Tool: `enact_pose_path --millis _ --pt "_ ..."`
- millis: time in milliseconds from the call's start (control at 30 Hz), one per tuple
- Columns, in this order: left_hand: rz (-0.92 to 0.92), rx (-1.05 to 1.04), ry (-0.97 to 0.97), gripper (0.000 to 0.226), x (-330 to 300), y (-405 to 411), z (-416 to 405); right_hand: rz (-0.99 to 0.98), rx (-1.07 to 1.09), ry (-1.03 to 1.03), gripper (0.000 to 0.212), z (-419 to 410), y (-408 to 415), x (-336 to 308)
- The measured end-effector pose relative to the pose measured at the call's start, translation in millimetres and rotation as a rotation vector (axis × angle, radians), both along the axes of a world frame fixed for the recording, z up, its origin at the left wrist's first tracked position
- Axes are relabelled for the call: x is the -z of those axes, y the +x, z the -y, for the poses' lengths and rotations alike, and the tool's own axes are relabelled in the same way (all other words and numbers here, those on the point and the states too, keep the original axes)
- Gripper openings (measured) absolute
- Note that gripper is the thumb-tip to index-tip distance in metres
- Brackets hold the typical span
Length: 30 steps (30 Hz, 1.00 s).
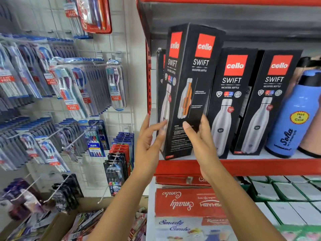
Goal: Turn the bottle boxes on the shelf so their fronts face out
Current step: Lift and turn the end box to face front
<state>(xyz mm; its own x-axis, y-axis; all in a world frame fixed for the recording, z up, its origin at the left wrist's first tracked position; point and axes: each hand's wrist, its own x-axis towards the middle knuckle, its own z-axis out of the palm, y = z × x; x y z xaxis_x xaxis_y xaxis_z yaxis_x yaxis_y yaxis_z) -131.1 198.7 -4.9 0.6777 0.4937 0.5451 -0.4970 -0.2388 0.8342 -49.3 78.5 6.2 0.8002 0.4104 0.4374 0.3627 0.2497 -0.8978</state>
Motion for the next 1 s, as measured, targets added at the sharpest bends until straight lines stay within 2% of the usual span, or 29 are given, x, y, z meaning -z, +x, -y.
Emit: enact_pose_path --millis 133,233,300,433,500,567,700,1000 --pt "0.049 -0.091 -0.005 0.027 -9.4 -5.3 5.6 0.067 -0.054 0.011 0.070 15.4 -12.8 -7.2" --pt "0.026 -0.135 -0.037 0.061 -10.6 -9.8 11.3 0.081 -0.089 0.007 0.063 28.7 -15.9 -12.7" --pt "-0.011 -0.132 -0.081 0.083 -8.9 -13.9 15.6 0.083 -0.115 -0.009 0.066 36.1 -18.5 -14.0" --pt "-0.080 -0.122 -0.112 0.096 -4.3 -22.3 24.3 0.093 -0.152 -0.052 0.088 43.3 -21.1 -10.2" --pt "-0.090 -0.057 -0.119 0.092 -1.9 -24.9 25.5 0.085 -0.179 -0.059 0.103 44.1 -21.3 -7.6" --pt "-0.092 -0.001 -0.138 0.078 -0.9 -27.0 25.7 0.060 -0.208 -0.075 0.112 43.8 -20.3 -5.9" --pt "-0.088 -0.002 -0.143 0.060 0.2 -29.0 23.0 0.036 -0.240 -0.122 0.119 41.4 -17.4 -2.7" --pt "-0.040 -0.015 -0.113 0.037 -8.6 -11.2 8.0 0.171 -0.124 -0.172 0.082 26.3 7.8 -6.6"
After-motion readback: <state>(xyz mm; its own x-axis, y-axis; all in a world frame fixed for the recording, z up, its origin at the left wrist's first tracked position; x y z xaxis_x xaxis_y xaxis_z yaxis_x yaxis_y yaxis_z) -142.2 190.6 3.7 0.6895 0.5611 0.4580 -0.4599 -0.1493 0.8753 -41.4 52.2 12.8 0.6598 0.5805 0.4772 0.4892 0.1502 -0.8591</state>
